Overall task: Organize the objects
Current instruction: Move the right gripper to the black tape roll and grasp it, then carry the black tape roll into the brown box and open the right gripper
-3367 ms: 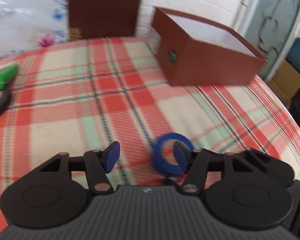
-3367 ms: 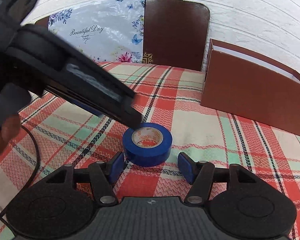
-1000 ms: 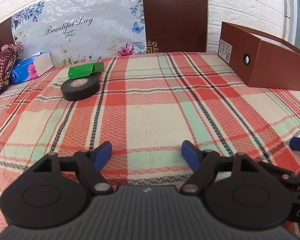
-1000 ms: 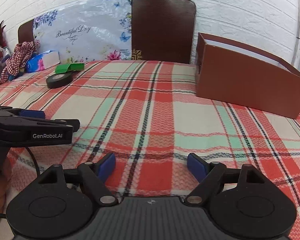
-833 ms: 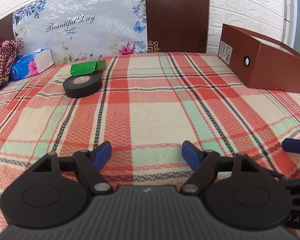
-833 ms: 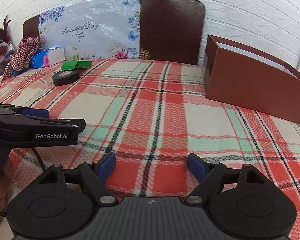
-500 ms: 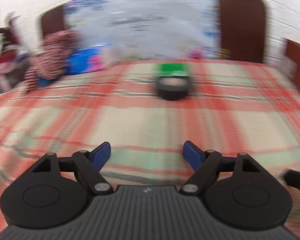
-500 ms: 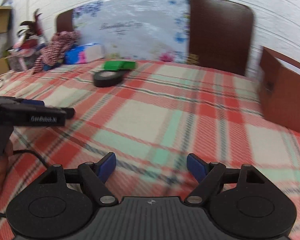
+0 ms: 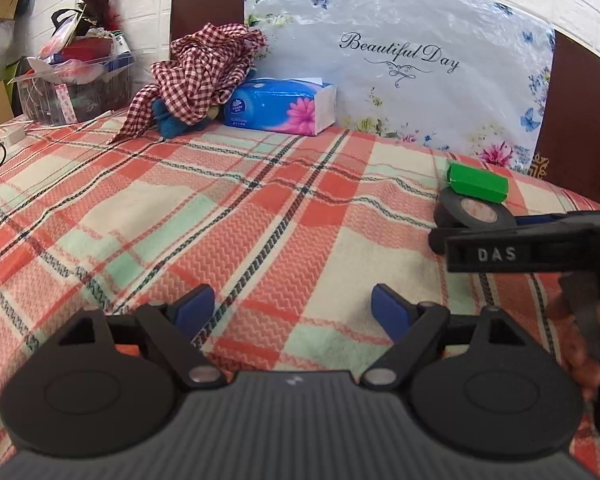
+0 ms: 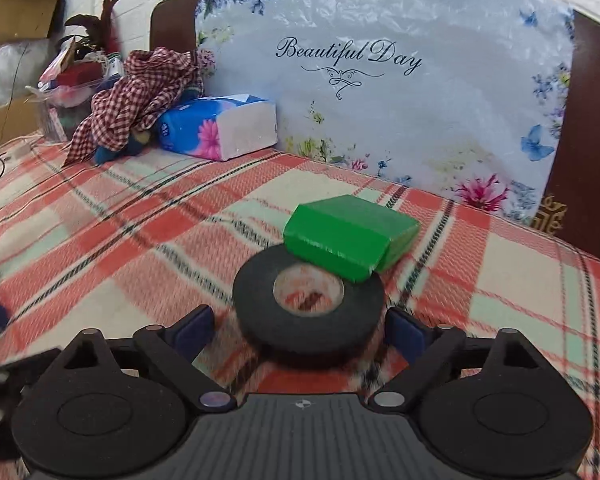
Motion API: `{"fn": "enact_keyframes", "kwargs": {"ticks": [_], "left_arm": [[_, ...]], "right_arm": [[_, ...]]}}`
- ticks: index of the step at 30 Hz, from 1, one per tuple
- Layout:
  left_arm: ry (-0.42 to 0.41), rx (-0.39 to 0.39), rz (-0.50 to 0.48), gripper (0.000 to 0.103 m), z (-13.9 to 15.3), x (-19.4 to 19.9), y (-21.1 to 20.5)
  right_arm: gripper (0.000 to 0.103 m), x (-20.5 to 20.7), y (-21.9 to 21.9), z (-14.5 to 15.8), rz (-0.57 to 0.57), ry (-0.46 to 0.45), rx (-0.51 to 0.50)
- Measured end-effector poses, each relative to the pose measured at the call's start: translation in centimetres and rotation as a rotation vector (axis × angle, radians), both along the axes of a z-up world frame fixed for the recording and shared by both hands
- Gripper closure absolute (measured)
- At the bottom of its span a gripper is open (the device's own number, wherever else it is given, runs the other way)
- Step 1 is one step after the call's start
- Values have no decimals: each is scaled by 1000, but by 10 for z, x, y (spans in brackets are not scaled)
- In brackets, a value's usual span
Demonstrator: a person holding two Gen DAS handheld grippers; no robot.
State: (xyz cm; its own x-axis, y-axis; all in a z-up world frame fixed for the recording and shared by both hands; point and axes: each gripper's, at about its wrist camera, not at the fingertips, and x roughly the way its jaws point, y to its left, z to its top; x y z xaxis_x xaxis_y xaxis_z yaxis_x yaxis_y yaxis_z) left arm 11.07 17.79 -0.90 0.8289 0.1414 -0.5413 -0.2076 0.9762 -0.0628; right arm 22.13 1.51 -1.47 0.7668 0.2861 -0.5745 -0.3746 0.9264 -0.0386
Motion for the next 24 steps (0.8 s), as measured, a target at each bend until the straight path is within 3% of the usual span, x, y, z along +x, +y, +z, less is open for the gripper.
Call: {"fn": "enact_keyframes", "kwargs": {"ticks": [2, 7, 15, 21, 23, 24], "left_arm": [[-2, -7, 0, 17, 0, 2, 1], [3, -3, -4, 16, 0, 3, 0], [24, 27, -18, 14, 0, 5, -4], [55, 76, -32, 13, 1, 7, -14], [65, 75, -46, 22, 7, 4, -26], [66, 38, -88, 26, 12, 1, -36]], "right_arm": [[27, -3, -2, 1, 8, -8, 2], [27, -38, -20, 2, 22, -11, 12], [28, -135, -88, 1, -40, 10, -3], [29, -206, -180, 5, -283, 27, 2], [28, -229, -210, 6, -382, 16, -1], [27, -240, -221, 6, -426, 11, -2]]}}
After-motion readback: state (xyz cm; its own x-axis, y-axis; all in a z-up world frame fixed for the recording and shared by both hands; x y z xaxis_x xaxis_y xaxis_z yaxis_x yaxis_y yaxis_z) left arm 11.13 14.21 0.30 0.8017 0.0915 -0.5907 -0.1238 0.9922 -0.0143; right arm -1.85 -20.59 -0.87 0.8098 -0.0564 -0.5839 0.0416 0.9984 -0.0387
